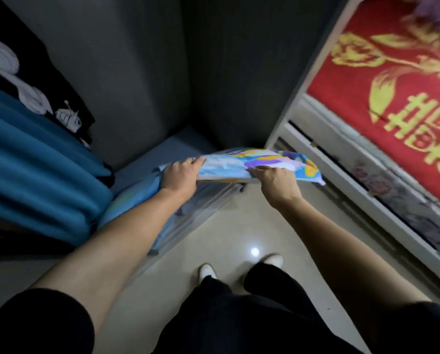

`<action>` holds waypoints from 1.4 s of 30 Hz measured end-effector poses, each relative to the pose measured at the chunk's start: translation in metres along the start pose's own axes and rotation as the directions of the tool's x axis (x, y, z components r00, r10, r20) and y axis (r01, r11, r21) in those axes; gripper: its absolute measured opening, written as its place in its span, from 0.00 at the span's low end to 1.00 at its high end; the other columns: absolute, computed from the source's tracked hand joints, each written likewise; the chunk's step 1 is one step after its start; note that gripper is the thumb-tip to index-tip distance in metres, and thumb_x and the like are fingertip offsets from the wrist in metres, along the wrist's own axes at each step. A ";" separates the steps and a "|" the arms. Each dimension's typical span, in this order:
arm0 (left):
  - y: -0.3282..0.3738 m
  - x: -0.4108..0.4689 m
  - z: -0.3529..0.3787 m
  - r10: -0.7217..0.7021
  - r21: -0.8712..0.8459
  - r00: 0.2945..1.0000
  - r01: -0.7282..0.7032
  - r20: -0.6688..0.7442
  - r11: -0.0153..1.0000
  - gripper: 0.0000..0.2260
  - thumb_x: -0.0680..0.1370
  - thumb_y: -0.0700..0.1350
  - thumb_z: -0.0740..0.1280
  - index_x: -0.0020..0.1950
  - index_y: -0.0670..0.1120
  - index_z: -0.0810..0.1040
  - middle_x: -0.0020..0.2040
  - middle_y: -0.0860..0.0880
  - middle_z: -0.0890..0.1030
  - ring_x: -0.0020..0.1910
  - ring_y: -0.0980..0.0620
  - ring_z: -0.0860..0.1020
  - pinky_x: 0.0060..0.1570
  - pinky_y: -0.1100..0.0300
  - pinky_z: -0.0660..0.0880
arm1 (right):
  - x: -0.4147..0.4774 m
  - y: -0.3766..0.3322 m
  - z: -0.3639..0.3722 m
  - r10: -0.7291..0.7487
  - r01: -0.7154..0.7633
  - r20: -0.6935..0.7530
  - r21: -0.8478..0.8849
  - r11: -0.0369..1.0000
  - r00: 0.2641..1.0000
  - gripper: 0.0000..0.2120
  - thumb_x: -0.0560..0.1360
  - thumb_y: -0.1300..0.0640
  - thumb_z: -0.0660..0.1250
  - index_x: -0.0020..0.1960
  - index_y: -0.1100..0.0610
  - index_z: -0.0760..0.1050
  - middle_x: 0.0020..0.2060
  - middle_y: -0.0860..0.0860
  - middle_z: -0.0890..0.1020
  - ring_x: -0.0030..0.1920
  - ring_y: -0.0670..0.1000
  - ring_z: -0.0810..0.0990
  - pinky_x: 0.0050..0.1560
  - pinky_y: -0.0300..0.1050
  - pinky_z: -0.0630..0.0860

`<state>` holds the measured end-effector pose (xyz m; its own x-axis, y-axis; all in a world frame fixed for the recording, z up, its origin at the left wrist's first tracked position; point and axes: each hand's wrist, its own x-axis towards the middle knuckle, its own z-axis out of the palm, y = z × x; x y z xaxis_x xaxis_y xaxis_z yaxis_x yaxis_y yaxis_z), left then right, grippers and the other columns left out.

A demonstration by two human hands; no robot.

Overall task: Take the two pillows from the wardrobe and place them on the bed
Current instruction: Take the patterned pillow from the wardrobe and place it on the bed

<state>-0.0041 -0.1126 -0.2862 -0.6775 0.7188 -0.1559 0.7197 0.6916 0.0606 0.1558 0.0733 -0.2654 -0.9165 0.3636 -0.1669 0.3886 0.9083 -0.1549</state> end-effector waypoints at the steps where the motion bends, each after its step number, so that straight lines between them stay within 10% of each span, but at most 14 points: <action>1: 0.005 0.000 -0.011 0.007 0.021 1.000 -0.007 0.012 1.000 0.29 0.75 0.45 0.70 0.74 0.55 0.63 0.62 0.48 0.78 0.54 0.40 0.80 0.49 0.50 0.76 | -0.007 0.006 -0.011 -0.002 0.002 0.006 -0.009 1.000 1.000 0.20 0.78 0.60 0.62 0.69 0.50 0.76 0.62 0.55 0.82 0.60 0.60 0.80 0.56 0.54 0.77; 11: 0.041 -0.032 -0.081 0.037 0.102 0.997 -0.030 -0.062 0.994 0.27 0.74 0.49 0.70 0.71 0.56 0.66 0.56 0.48 0.80 0.52 0.42 0.80 0.45 0.51 0.74 | -0.053 0.019 -0.060 0.031 -0.030 -0.086 0.008 1.000 0.996 0.21 0.79 0.60 0.61 0.69 0.47 0.76 0.65 0.52 0.80 0.64 0.57 0.79 0.63 0.51 0.76; 23: 0.194 -0.128 -0.129 0.084 0.245 0.982 -0.041 -0.169 0.969 0.24 0.75 0.45 0.68 0.70 0.56 0.67 0.54 0.49 0.81 0.50 0.43 0.80 0.44 0.52 0.74 | -0.207 0.113 -0.081 0.063 -0.063 -0.224 0.010 0.998 0.973 0.19 0.78 0.51 0.62 0.68 0.46 0.73 0.60 0.50 0.83 0.57 0.56 0.81 0.44 0.48 0.75; 29: 0.262 -0.139 -0.150 0.195 0.186 0.954 -0.154 -0.226 0.970 0.25 0.69 0.58 0.73 0.63 0.60 0.71 0.52 0.51 0.82 0.47 0.44 0.81 0.42 0.53 0.74 | -0.256 0.154 -0.076 0.121 -0.108 -0.248 0.066 0.992 0.961 0.51 0.66 0.36 0.75 0.80 0.51 0.54 0.76 0.54 0.65 0.72 0.60 0.67 0.71 0.57 0.66; 34: 0.345 -0.128 -0.157 0.345 0.121 0.883 -0.323 -0.318 0.939 0.29 0.67 0.66 0.72 0.65 0.62 0.70 0.52 0.54 0.83 0.47 0.44 0.82 0.41 0.54 0.74 | -0.278 0.222 -0.105 0.292 -0.290 -0.471 0.079 0.954 0.832 0.33 0.68 0.47 0.76 0.69 0.54 0.68 0.70 0.55 0.73 0.72 0.63 0.66 0.73 0.66 0.59; 42: 0.420 -0.023 -0.167 0.408 0.094 0.818 -0.406 -0.406 0.909 0.30 0.67 0.51 0.73 0.68 0.61 0.70 0.55 0.55 0.83 0.47 0.44 0.82 0.41 0.53 0.76 | -0.238 0.317 -0.152 0.376 -0.411 -0.567 0.071 0.909 0.733 0.23 0.73 0.57 0.71 0.66 0.52 0.71 0.54 0.50 0.82 0.60 0.57 0.78 0.71 0.62 0.65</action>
<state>0.2884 0.1734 -0.0926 -0.3223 0.8987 0.2974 0.9437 0.3299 0.0257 0.4829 0.3064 -0.1267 -0.5799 0.7251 0.3713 0.7365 0.6615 -0.1415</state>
